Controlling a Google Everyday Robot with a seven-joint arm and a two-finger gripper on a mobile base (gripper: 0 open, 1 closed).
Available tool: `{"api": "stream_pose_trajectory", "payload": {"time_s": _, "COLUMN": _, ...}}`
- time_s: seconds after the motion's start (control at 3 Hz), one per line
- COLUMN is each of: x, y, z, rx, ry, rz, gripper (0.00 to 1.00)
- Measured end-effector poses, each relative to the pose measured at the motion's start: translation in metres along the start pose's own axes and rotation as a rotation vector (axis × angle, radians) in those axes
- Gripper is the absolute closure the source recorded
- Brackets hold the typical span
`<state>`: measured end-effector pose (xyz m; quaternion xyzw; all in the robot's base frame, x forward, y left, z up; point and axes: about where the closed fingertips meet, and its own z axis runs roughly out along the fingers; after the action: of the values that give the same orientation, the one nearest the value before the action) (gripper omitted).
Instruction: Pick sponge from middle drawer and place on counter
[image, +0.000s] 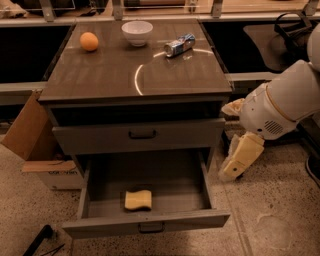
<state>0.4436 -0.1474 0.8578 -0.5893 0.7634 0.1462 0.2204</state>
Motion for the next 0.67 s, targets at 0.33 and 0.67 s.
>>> {"api": "stream_pose_trajectory", "payload": {"time_s": 0.33, "x": 0.002, "y": 0.002, "z": 0.014, "rx": -0.011, "ry": 0.01, "rz": -0.006, "gripper": 0.0}}
{"api": "stream_pose_trajectory", "payload": {"time_s": 0.67, "x": 0.011, "y": 0.008, "z": 0.05, "rx": -0.028, "ry": 0.001, "rz": -0.008, "gripper": 0.0}}
